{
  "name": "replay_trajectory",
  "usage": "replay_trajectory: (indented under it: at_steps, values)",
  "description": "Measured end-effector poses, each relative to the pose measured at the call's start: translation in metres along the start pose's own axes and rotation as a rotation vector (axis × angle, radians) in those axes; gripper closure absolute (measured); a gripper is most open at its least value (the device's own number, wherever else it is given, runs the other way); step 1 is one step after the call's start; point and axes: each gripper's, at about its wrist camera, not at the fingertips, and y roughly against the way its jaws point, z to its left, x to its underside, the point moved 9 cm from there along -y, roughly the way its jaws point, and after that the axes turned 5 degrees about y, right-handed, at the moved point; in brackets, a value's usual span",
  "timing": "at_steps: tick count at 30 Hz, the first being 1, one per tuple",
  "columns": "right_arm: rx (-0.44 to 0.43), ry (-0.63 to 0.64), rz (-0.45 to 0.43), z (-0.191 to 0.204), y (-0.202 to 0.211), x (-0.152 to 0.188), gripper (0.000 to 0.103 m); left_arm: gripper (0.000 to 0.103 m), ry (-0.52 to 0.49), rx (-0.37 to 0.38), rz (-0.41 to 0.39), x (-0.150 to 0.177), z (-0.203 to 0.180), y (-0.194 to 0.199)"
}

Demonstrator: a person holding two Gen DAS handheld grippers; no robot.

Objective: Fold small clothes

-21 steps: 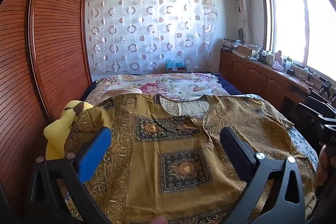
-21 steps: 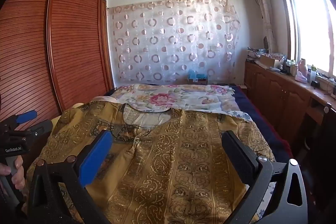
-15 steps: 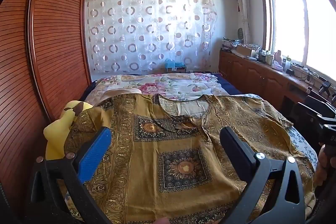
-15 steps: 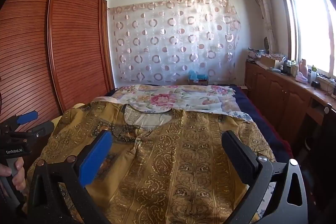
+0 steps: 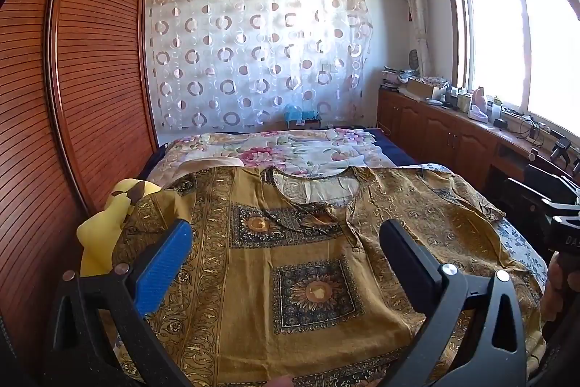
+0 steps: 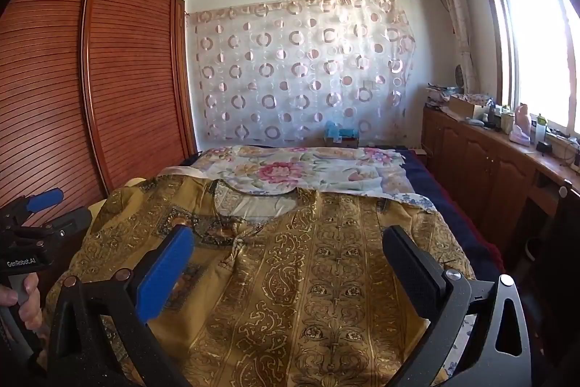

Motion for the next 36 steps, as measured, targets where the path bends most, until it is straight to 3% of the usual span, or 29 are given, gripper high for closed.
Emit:
replay_trajectory:
  at_steps: [9,36]
  values:
    - [-0.001,0.006,-0.001,0.000,0.001,0.000,0.000,0.000,-0.007,0.002,-0.012,-0.014,-0.006,0.010]
    - [-0.006,0.006,-0.001,0.001,-0.002,0.001,0.000,0.000,-0.013,0.000,-0.015,-0.013,-0.010,0.010]
